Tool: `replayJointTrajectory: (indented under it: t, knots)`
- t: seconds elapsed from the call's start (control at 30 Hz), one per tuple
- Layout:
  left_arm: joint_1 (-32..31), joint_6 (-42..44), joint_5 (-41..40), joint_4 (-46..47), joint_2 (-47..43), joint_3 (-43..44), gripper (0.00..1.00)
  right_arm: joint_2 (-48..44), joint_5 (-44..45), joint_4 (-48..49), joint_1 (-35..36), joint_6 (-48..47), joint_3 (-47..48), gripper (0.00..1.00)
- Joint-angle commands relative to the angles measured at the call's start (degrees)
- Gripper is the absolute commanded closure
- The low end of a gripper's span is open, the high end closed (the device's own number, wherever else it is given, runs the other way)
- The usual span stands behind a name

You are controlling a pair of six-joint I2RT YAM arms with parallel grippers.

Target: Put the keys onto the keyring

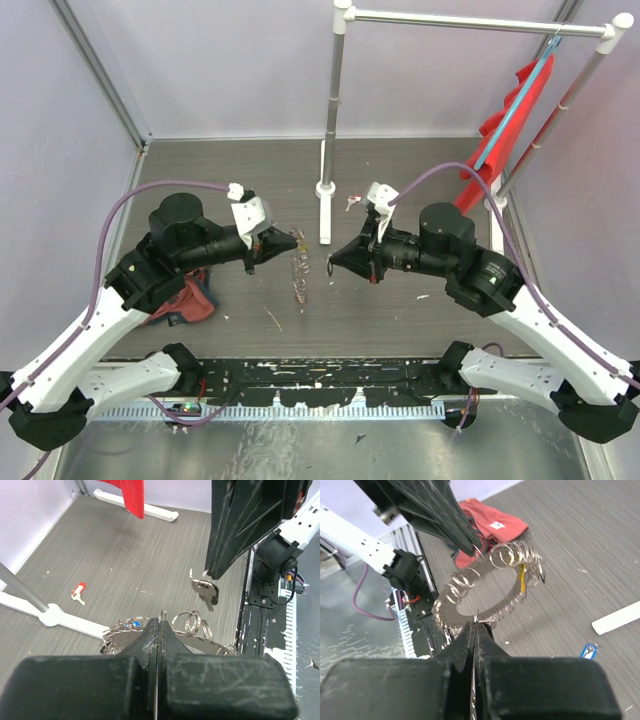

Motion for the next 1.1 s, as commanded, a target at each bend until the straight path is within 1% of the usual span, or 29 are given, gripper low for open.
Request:
replayJointTrajectory:
  t: [0.0,0.5,0.8,1.07]
  knots:
    - [-1.61,2.08,-1.77,2.06,-0.91,3.58,1.0,-1.27,-4.21,0.81,-0.11,-0.71,5.45,0.99]
    - [-8.37,6.86,-3.77,-0.97,0.83,5.82,1.0,1.66,-7.94,-2.12,-0.1,-0.92,10.0,0.99]
    - [-9.81,7.89,-3.16,-1.5,1.4,6.43,1.0,2.95,-9.96,-1.21,-0.08,-0.91,9.91,0.99]
    - [-10.41,7.95,-3.51,-1.51,2.55,7.14,1.0,4.02,-10.03,-0.72,-0.11,-0.77,9.61,0.99]
